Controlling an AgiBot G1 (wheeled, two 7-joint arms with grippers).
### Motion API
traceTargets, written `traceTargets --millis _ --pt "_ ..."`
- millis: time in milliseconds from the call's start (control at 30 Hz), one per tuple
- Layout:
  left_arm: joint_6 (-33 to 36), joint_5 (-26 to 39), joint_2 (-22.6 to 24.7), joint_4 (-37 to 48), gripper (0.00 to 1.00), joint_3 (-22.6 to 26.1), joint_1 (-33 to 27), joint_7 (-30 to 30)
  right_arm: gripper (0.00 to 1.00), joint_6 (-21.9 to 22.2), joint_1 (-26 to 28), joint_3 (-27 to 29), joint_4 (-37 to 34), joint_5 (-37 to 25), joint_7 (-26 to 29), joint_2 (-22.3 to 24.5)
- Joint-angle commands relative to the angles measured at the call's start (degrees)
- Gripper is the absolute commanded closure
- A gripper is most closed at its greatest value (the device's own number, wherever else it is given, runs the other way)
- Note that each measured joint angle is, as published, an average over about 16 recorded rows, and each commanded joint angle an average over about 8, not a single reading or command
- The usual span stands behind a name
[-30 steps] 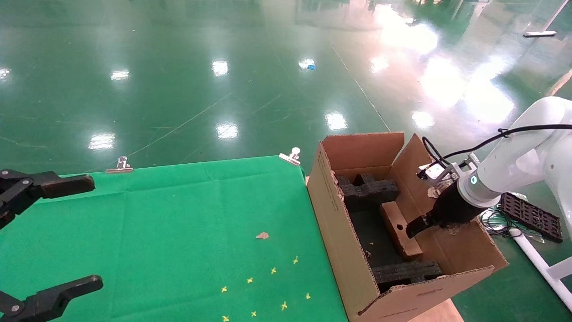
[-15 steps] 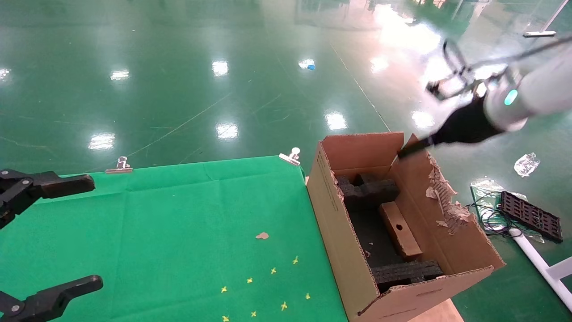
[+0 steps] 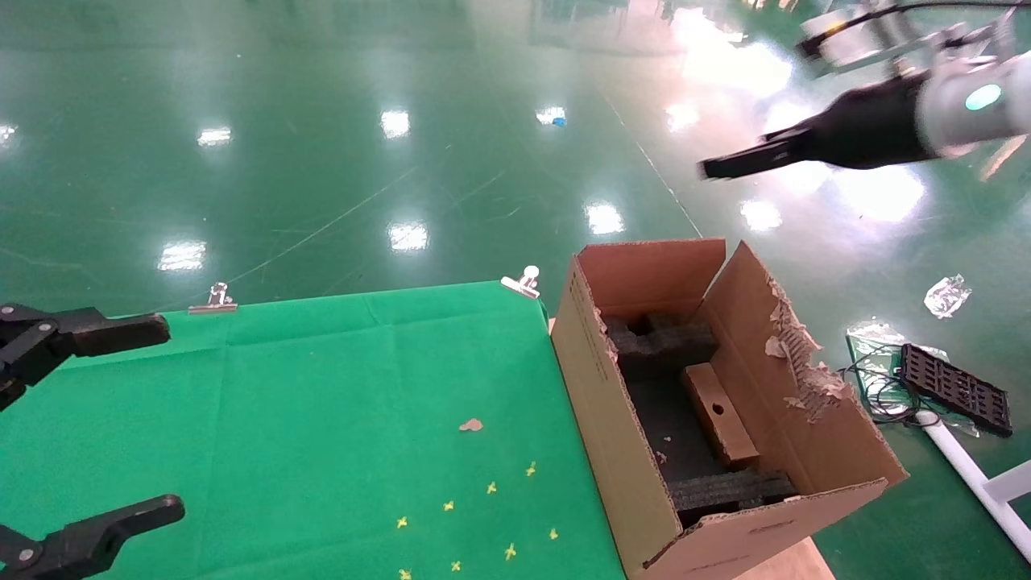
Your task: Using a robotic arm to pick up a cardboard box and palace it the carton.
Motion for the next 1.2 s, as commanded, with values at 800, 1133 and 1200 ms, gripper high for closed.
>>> traceTargets --millis 800,1133,1200 --pt "0.0 0.0 0.0 0.0 0.0 0.1 0.0 0.0 0.0 -7.8 -25.7 28.7 25.3 10.4 -8.9 4.1" --pt "0.0 -0.1 0.0 0.0 0.0 0.1 0.0 0.1 0.0 -11.0 -36.2 40.3 35.5 14.6 -12.5 5.7" --pt "0.0 -0.1 0.0 0.0 0.0 0.1 0.0 0.1 0.0 -11.7 -38.4 42.7 37.7 15.5 -13.3 6.0"
